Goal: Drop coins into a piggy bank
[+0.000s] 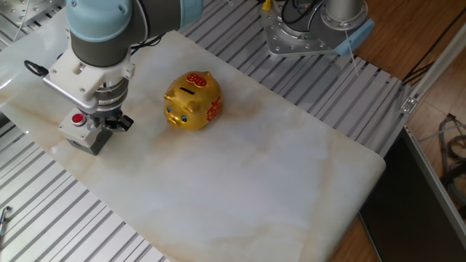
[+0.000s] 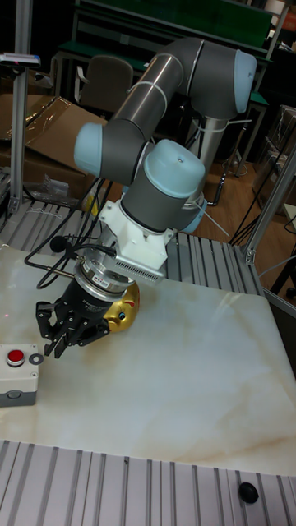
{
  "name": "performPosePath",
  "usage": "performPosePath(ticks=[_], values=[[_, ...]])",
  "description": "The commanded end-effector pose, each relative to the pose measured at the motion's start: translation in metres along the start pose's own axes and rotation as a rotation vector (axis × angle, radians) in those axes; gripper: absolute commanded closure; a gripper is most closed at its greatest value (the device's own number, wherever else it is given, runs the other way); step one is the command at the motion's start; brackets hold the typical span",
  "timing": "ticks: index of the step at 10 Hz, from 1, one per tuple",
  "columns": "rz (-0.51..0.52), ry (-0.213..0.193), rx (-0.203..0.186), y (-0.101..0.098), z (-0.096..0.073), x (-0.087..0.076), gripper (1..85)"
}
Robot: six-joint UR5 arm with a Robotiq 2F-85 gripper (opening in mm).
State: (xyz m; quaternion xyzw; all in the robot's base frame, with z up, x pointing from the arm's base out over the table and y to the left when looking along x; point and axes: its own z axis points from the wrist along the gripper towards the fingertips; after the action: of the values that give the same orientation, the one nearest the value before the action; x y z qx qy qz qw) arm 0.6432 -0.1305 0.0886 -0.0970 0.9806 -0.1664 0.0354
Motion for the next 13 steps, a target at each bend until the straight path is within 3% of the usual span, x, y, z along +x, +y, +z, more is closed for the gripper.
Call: performPosePath(ticks=[1,6,13], values=[[0.002,0.002,0.005,-0.001,0.001,-0.001,57.7],[0.000,0.018,0.053,-0.009,0.004,0.002,55.3],[-0.006,0.000,0.039,0.002,0.005,-0.005,50.0]])
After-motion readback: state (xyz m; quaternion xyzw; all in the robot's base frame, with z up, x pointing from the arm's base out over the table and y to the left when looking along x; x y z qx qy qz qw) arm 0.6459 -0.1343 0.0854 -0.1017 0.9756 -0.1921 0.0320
